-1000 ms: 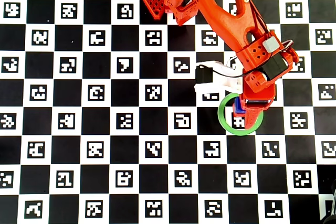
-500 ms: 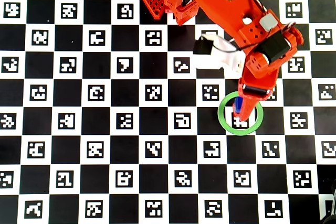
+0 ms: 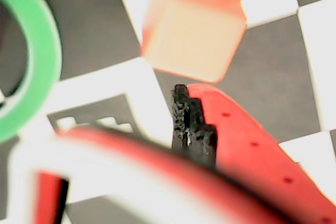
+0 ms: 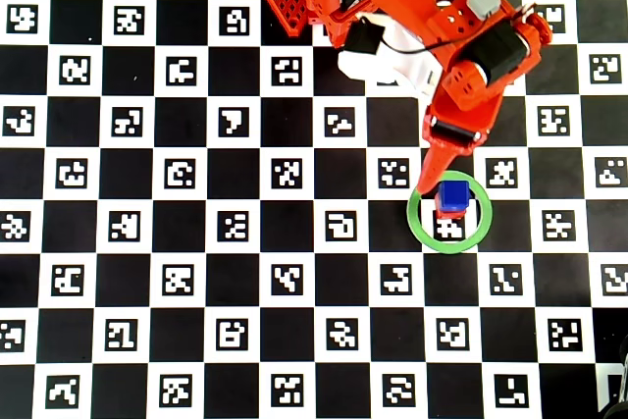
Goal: Grab the red cube then put it in the green circle then put the blue cube on top and finally the orange cube on top
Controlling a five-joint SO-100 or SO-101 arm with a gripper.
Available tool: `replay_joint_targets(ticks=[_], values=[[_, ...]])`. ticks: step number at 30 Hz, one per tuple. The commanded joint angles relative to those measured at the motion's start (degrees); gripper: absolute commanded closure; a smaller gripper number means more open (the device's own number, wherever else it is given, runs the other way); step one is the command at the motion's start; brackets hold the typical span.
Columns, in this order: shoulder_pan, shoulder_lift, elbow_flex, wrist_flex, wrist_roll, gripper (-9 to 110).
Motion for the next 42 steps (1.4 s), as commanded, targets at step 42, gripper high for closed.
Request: replay_joint_targets(ticks=[42], values=[[-14.24,-7.12,10.63,-24.7,27.51,45]])
